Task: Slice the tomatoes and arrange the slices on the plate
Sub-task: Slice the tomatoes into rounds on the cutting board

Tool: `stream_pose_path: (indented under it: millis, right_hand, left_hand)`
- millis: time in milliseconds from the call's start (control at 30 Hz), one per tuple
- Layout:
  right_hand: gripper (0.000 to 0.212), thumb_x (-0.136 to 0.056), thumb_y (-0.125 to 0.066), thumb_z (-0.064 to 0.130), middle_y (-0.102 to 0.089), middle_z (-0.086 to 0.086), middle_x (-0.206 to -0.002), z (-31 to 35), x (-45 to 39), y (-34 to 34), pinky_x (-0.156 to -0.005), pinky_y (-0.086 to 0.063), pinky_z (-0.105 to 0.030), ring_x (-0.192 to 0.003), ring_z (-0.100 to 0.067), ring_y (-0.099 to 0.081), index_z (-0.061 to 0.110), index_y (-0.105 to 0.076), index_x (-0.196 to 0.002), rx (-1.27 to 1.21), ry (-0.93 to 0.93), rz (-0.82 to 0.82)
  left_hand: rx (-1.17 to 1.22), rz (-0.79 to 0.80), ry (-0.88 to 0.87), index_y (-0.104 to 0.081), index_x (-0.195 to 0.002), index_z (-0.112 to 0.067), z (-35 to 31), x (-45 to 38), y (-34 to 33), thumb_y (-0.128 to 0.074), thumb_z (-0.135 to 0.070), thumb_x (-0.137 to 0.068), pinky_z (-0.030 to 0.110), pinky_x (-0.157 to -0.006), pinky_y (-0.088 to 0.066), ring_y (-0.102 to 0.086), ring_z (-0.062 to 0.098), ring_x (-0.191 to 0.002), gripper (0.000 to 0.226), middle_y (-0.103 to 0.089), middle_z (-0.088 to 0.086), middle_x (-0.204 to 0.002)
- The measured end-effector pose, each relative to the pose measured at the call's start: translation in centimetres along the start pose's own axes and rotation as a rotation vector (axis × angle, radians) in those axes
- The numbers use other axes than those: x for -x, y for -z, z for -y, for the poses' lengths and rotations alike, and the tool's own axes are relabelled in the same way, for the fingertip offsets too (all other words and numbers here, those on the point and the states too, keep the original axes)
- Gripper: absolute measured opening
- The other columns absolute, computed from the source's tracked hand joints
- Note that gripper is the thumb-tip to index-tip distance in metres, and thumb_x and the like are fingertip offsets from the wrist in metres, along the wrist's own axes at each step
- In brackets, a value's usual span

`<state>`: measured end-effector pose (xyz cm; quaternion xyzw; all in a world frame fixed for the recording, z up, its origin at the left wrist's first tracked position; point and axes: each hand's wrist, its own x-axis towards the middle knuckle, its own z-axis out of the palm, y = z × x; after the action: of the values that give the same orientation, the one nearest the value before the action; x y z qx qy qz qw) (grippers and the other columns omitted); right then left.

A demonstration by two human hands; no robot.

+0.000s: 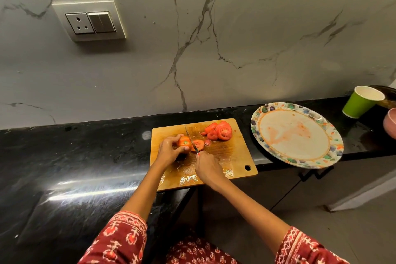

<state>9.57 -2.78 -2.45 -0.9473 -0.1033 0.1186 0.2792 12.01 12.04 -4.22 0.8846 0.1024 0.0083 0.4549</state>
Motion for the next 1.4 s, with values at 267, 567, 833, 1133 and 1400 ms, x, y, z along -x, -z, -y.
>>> stream_pose_path:
  millis: [267, 567, 833, 1133, 1400]
  right_hand:
    - [0.029, -0.101, -0.033, 0.021, -0.060, -0.019, -0.110, 1.3, -1.9, 0.0, -0.069, -0.039, -0.032, -0.098, -0.033, -0.059, 0.003, -0.052, -0.113, -0.039, 0.002, 0.038]
    - [0.030, -0.102, -0.030, 0.022, -0.060, -0.020, -0.111, 0.2, -1.5, -0.9, -0.070, -0.037, -0.034, -0.102, -0.035, -0.057, 0.003, -0.048, -0.118, 0.017, 0.013, 0.036]
    - [0.023, -0.098, -0.042, 0.015, -0.062, -0.018, -0.109, 1.8, -3.1, -0.4, -0.076, -0.049, -0.039, -0.097, -0.032, -0.061, 0.003, -0.053, -0.113, -0.059, -0.010, 0.083]
    - [0.029, -0.102, -0.030, 0.020, -0.060, -0.019, -0.110, 0.3, -1.9, -1.5, -0.068, -0.036, -0.033, -0.101, -0.033, -0.058, 0.002, -0.048, -0.117, -0.007, 0.005, 0.061]
    - [0.025, -0.099, -0.038, 0.015, -0.062, -0.021, -0.109, 1.3, -3.4, -1.5, -0.074, -0.044, -0.036, -0.099, -0.036, -0.060, 0.001, -0.050, -0.116, -0.032, 0.018, 0.088]
  left_hand:
    - [-0.023, 0.002, -0.040, -0.053, -0.126, -0.004, -0.1, 0.3, 0.1, -0.071, -0.013, -0.078, 0.038, -0.102, -0.041, -0.048, 0.025, -0.121, 0.052, -0.054, 0.013, -0.130]
    - [-0.009, -0.011, -0.011, -0.050, -0.129, -0.005, -0.2, 0.6, 0.0, -0.069, -0.014, -0.081, 0.039, -0.103, -0.040, -0.045, 0.027, -0.124, 0.053, -0.051, 0.014, -0.132]
    - [0.017, -0.038, 0.004, -0.050, -0.130, -0.003, -0.3, 0.7, -0.1, -0.068, -0.014, -0.081, 0.034, -0.100, -0.041, -0.047, 0.026, -0.121, 0.052, -0.052, 0.015, -0.129]
    - [0.049, -0.065, -0.002, -0.047, -0.131, -0.003, 0.0, 0.8, -0.3, -0.067, -0.011, -0.082, 0.030, -0.098, -0.040, -0.047, 0.029, -0.122, 0.054, -0.050, 0.016, -0.132]
    - [0.031, -0.061, 0.010, -0.049, -0.129, 0.001, -0.1, 0.4, 0.2, -0.065, -0.009, -0.083, 0.026, -0.095, -0.039, -0.046, 0.028, -0.123, 0.050, -0.050, 0.018, -0.131]
